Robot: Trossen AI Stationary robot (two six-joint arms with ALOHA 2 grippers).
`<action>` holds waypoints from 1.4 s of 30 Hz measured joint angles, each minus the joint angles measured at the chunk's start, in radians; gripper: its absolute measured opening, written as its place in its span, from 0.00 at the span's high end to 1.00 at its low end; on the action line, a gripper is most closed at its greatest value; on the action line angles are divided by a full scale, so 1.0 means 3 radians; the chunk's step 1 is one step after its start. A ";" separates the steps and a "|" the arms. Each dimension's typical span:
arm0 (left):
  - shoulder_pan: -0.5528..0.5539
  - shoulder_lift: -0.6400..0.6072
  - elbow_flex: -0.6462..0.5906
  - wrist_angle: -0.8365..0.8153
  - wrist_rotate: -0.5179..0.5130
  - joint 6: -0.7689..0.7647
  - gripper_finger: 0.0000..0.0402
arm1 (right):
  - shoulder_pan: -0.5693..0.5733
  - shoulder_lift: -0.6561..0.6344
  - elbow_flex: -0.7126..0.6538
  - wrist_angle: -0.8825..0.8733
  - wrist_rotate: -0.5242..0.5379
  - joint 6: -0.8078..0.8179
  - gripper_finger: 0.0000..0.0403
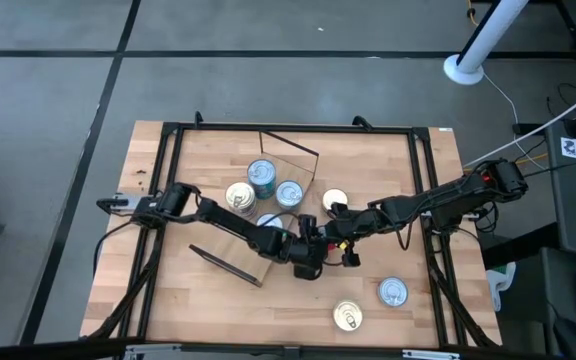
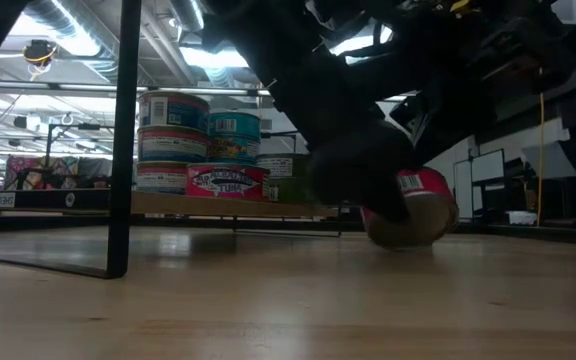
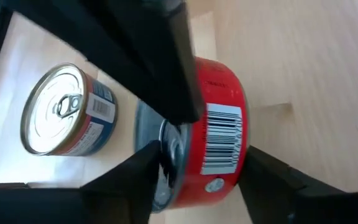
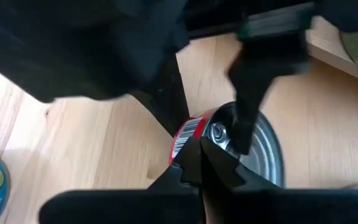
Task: Stack canned seafood by type on shelf
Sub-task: Stack the top red tuna can on top of the red tuna can on the shelf
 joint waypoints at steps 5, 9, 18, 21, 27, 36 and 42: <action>-0.0008 -0.0001 -0.0001 0.0001 -0.0027 0.0075 0.66 | -0.0003 -0.0008 0.0008 0.0038 0.0064 -0.0001 0.99; -0.0020 -0.0007 0.0000 -0.0007 -0.0036 0.0146 0.66 | 0.0004 -0.0002 0.0006 0.0034 0.0147 -0.0002 0.91; -0.0089 -0.0011 0.0071 -0.0086 -0.0030 0.0249 0.64 | 0.0006 0.0005 0.0253 -0.0323 0.0267 -0.0003 0.68; -0.0127 -0.0025 0.0180 -0.0241 -0.0029 0.0360 0.65 | 0.0006 0.0005 0.0439 -0.0623 0.0282 -0.0003 0.64; -0.0200 -0.0136 0.0366 -0.0601 -0.0188 0.0486 0.64 | 0.0005 0.0005 0.0890 -0.1345 0.0287 -0.0014 0.63; -0.0336 -0.0369 0.0637 -0.1476 -0.0550 0.0435 0.65 | 0.0004 -0.0077 0.1282 -0.1782 0.0538 -0.0241 0.63; -0.0416 -0.0621 0.0689 -0.2033 -0.0755 0.0042 0.64 | 0.0003 -0.0265 0.1283 -0.1991 0.0858 -0.0351 0.63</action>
